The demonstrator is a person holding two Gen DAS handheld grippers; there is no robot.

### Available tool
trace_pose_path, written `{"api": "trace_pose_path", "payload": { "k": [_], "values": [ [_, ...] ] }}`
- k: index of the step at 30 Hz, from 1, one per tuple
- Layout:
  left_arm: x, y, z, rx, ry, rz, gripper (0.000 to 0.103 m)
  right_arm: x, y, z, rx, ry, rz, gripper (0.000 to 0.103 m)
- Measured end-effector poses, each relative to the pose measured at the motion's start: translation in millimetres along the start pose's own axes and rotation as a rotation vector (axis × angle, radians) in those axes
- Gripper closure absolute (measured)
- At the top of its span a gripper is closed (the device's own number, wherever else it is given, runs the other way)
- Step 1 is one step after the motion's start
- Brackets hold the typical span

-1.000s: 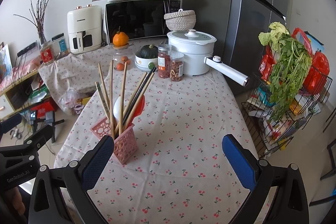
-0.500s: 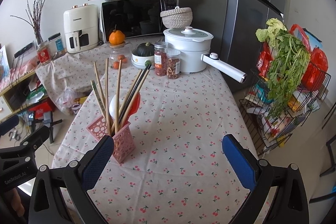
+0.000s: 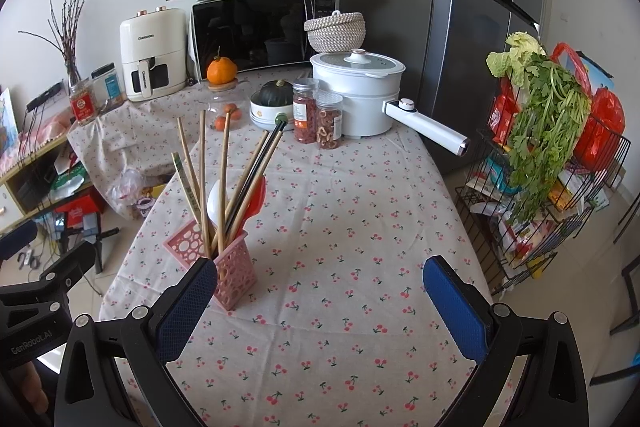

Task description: Organize utensils

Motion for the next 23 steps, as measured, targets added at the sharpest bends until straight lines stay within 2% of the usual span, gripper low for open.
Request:
{"api": "trace_pose_path", "payload": {
  "k": [23],
  "values": [
    [0.0,3.1,-0.8,0.007,0.015,0.005,0.001,-0.9,5.1,-1.6,0.008,-0.001,-0.001,0.0]
  ]
}}
Point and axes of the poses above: each gripper's, at about its wrist camera, not at the fingertips, and z roughly against the way its jaws point, x to its left, y to its underside, the point moved 3 cm from there along -z, roughly the way its jaws point, and after that the axes turned 8 degrees about -z, right-handed, at the moved point
